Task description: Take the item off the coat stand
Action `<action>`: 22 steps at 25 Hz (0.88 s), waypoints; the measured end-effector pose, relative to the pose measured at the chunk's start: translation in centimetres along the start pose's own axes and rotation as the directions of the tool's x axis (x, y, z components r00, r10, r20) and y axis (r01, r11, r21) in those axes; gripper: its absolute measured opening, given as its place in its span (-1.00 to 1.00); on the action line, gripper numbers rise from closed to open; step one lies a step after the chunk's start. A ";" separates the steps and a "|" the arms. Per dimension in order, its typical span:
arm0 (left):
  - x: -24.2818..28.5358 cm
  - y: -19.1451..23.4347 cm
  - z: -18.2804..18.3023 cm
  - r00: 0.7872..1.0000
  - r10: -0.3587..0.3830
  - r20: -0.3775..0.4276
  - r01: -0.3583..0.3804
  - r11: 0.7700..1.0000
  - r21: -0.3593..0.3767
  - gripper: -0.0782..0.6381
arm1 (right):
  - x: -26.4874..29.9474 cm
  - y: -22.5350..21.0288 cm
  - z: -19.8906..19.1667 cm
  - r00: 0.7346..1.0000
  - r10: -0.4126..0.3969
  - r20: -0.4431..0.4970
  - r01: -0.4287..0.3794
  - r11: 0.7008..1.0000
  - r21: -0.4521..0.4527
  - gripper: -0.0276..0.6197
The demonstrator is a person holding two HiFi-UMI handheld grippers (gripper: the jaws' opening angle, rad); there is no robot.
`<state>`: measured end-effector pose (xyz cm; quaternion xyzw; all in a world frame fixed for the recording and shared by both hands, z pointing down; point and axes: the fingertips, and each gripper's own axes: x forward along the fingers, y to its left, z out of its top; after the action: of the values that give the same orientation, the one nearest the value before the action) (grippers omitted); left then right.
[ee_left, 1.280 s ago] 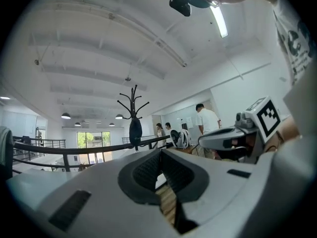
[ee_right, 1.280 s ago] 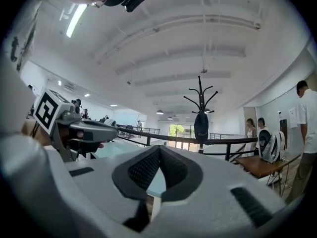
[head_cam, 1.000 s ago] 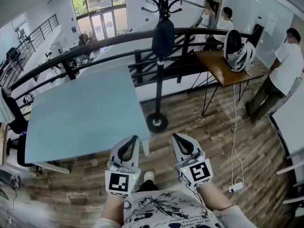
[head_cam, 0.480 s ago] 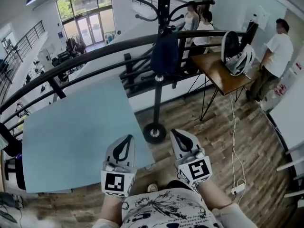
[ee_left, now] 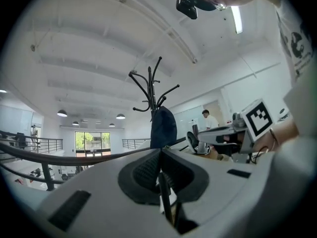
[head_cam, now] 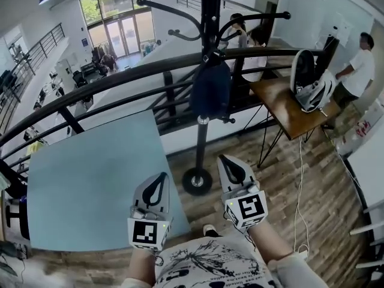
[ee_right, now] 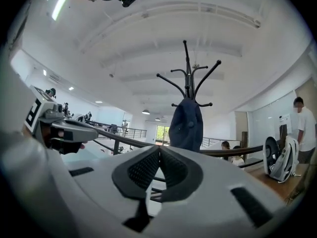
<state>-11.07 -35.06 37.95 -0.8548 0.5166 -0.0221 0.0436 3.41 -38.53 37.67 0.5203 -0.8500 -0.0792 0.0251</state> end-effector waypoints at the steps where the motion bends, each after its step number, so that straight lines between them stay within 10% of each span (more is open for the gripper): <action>1: 0.8 0.2 0.0 1.000 0.011 0.002 -0.011 1.000 0.000 -0.77 | 0.9 -0.9 -0.1 1.000 0.000 0.003 0.000 1.000 -0.003 -0.93; 15: 7.2 3.2 1.0 0.991 0.131 0.023 -0.132 0.991 0.032 -0.77 | 12.6 -8.7 2.8 0.998 -0.015 0.060 0.019 0.998 -0.067 -0.22; 22: 8.6 3.7 0.7 0.991 0.130 0.028 -0.131 0.991 0.038 -0.77 | 16.5 -9.8 2.9 0.998 -0.020 0.056 0.020 1.000 0.007 -0.19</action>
<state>-10.22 -44.35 36.80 -0.8184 0.5703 -0.0184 0.0687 4.06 -57.26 32.54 0.5264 -0.8453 -0.0911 -0.0012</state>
